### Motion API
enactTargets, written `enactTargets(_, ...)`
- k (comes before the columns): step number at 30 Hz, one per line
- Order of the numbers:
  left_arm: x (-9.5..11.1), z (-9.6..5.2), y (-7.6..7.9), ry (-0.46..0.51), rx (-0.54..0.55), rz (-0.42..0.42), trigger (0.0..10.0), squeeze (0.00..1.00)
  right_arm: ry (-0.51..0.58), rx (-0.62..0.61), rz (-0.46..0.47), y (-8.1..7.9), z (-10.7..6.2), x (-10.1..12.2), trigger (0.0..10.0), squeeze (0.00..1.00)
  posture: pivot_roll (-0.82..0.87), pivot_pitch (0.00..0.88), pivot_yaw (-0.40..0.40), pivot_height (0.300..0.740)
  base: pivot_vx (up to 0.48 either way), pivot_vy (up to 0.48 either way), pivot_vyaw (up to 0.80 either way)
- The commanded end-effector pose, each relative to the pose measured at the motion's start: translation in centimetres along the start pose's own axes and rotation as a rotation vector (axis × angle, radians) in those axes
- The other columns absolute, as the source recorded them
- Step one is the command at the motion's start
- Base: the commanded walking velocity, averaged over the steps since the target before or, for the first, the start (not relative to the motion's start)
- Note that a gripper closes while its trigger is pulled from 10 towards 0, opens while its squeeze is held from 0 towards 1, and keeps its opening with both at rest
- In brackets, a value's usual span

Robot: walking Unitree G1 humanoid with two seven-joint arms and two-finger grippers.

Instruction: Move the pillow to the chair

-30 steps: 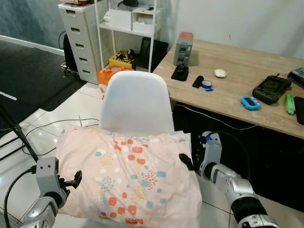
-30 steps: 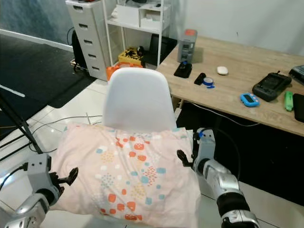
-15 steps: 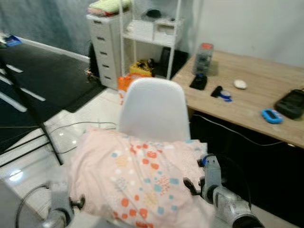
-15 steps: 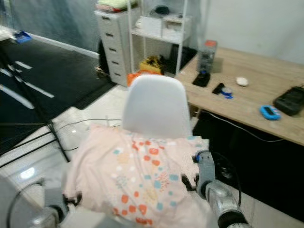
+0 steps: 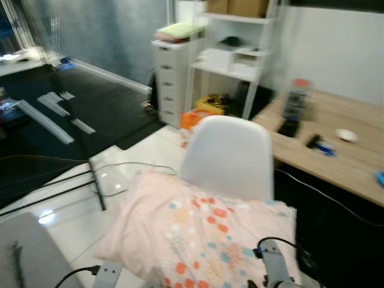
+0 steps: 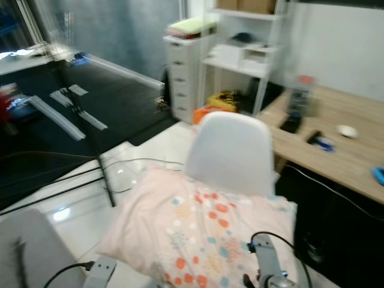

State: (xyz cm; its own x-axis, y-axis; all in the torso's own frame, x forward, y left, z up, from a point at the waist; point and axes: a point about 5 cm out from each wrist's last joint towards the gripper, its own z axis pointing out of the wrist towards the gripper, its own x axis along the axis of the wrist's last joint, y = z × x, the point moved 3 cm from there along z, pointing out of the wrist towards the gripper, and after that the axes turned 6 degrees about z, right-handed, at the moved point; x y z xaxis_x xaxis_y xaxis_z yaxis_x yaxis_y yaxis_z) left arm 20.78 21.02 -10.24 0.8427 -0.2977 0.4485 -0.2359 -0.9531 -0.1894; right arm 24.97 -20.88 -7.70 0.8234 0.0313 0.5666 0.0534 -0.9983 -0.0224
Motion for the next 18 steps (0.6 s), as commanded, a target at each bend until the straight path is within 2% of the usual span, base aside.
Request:
enactTargets(1,-0.7,0.0,0.4,-0.023,-0.011,0.011,10.0,0.0,-0.02,-0.009,-0.014,0.1,0.0,-0.4,10.0,0.0,-0.11,0.025,-0.023,0.732,0.0,0.0,0.77)
enactTargets(5,1.0,0.2,0.9,-0.004,-0.016,0.043,10.0,0.0,-0.009,-0.008,-0.019,0.1,0.0,-0.2,10.0,0.0,-0.11,0.017,-0.02,0.732,0.0,0.0,0.77)
enactTargets(8,1.2,0.2,0.9,-0.003,-0.014,0.047,10.0,0.0,-0.008,-0.009,-0.021,0.1,0.0,-0.2,10.0,0.0,-0.11,0.017,-0.019,0.732,0.0,0.0,0.77)
enactTargets(18,0.9,0.2,0.9,-0.009,-0.015,0.056,10.0,0.0,-0.005,-0.012,-0.025,0.0,0.1,0.0,10.0,0.0,-0.11,0.016,-0.018,0.732,0.0,0.0,0.77)
